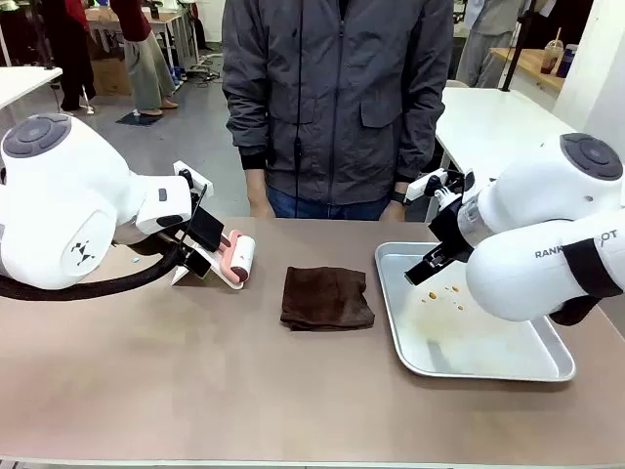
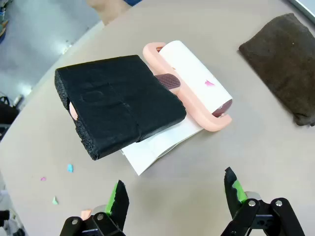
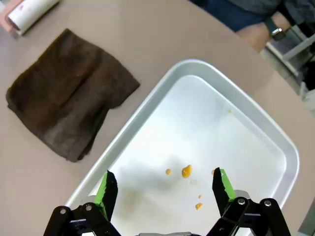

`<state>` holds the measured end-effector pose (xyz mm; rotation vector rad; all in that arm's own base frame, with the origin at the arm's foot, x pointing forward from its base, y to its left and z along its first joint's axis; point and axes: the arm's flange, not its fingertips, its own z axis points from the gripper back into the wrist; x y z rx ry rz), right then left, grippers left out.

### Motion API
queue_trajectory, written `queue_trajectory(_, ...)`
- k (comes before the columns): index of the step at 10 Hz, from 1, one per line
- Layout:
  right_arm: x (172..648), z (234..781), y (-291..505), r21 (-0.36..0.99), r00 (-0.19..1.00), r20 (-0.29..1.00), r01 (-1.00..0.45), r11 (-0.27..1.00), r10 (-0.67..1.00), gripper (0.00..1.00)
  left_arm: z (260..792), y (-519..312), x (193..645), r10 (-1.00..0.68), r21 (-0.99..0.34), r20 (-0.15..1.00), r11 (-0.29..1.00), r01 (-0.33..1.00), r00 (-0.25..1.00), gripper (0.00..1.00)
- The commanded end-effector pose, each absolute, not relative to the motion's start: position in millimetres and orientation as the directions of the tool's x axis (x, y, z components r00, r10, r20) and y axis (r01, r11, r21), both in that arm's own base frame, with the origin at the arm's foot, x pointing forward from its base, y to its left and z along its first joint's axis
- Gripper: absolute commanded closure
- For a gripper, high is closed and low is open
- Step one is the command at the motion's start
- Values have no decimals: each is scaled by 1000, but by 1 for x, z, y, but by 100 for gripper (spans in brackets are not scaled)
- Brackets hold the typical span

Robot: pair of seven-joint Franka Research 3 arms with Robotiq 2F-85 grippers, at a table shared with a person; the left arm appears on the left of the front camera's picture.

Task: Clean the surface of the table.
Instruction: Hold the Lint Roller with your left hand and the towel with your right hand.

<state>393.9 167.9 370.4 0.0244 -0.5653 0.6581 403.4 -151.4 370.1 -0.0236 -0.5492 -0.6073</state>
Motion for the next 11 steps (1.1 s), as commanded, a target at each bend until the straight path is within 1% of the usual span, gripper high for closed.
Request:
queue_trajectory(1,394,370,168,-153,647,505,-585,796,572,0,370,-151,403,-536,137,497,825,548,683,0)
queue_trajectory(11,394,370,168,-154,646,504,-585,796,573,0,370,-151,403,-536,137,497,825,548,683,0)
